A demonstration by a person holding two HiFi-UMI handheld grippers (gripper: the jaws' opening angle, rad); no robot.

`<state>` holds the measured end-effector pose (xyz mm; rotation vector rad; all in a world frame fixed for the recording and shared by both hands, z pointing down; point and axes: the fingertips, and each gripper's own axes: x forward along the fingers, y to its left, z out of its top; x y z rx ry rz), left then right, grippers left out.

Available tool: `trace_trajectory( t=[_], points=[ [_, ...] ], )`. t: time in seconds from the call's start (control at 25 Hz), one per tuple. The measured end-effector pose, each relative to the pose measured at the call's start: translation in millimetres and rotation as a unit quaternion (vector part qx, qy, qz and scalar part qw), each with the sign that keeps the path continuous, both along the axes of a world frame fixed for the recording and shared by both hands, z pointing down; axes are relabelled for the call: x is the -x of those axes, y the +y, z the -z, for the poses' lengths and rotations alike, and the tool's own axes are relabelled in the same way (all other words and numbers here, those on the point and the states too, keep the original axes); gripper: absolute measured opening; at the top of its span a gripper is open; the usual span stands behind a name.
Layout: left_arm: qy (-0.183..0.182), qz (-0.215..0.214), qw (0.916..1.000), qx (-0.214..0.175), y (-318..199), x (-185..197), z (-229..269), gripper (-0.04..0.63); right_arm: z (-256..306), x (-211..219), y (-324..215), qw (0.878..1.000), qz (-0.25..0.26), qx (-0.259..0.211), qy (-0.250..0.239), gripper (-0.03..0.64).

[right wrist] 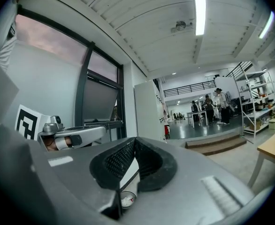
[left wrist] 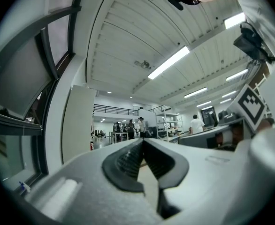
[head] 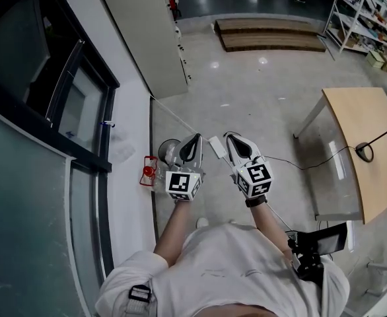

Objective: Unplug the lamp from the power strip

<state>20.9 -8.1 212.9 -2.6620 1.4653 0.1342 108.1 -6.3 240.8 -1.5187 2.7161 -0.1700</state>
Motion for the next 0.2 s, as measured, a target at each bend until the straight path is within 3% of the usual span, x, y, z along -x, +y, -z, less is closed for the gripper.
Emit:
trace_trajectory(
  t=[0.2],
  points=[
    [-0.001,0.0,1.0,0.006,-0.7,12.6,-6.2,0.0,-3.7,11.9,-0.3,1.0,-0.001,0.004,0.001,0.009]
  ],
)
